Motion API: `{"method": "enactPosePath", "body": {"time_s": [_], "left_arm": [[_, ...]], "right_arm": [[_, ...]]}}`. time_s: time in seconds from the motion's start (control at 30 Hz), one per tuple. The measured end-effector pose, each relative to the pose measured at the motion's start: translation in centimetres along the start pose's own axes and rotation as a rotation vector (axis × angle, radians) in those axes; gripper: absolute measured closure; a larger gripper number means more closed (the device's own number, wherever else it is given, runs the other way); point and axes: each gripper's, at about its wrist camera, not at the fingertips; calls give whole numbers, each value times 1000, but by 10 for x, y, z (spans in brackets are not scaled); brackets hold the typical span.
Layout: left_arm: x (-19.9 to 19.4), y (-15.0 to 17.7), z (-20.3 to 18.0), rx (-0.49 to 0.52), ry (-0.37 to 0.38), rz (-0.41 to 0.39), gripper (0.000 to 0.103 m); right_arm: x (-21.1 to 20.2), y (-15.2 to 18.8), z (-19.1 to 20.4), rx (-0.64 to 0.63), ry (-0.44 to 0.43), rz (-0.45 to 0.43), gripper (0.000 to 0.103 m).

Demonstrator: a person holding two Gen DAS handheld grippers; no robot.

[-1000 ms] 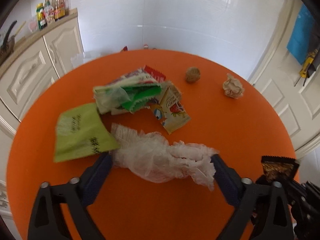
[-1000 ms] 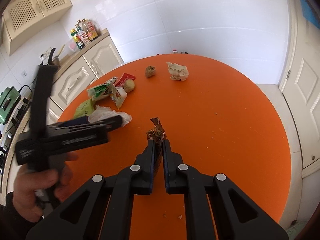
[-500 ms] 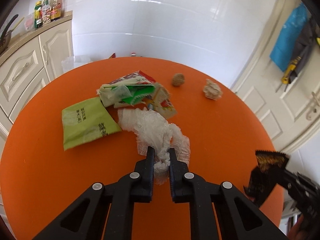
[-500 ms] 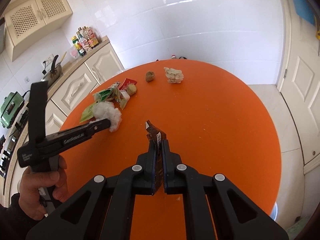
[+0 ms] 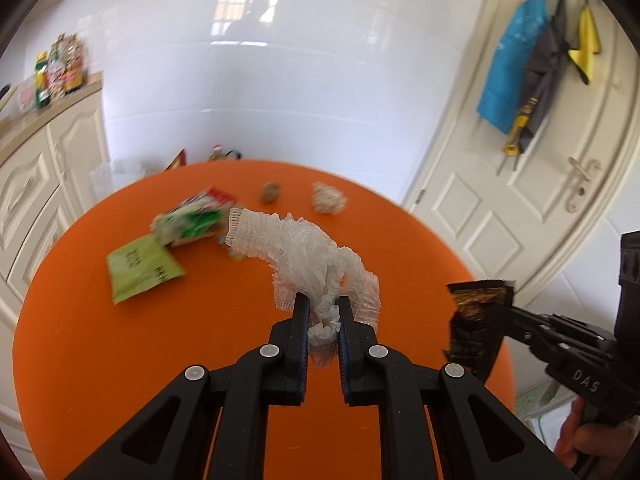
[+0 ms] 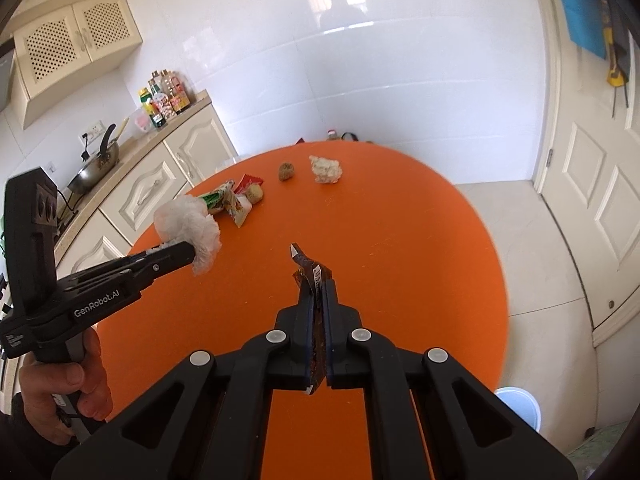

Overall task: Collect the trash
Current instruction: 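Carry the film with the left gripper while the right carries the wrapper to the bucket, release both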

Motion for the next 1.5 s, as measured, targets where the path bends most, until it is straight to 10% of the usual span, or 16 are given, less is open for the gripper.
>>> {"method": "enactPosePath", "body": {"time_s": [0.57, 0.9, 1.2, 1.3, 1.37, 1.43, 1.47, 1.5], "left_arm": [[5, -13, -147, 208, 313, 0, 95], [67, 28, -248, 357, 489, 210, 95], [174, 63, -298, 436, 485, 470, 91], [216, 72, -319, 455, 473, 561, 66], [230, 78, -327, 474, 454, 579, 26], [239, 76, -334, 483, 441, 578, 20], [241, 76, -338, 493, 433, 580, 13], [241, 76, -339, 501, 429, 580, 11]], "right_arm": [[-140, -9, -81, 60, 267, -167, 102], [-183, 43, -176, 215, 436, -112, 102], [-146, 121, -270, 439, 459, 21, 98], [-131, 150, -300, 525, 458, 69, 97], [-123, 166, -313, 558, 477, 113, 96], [-121, 180, -322, 592, 494, 134, 95], [-123, 186, -325, 612, 500, 138, 84], [-126, 189, -327, 623, 508, 137, 45]]}}
Point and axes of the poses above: each gripper's, at about its wrist camera, not at the fingertips, and x roughly the way its jaws point, z to its left, y to its underside, and after that the axes turned 11 degrees about -z, right-handed
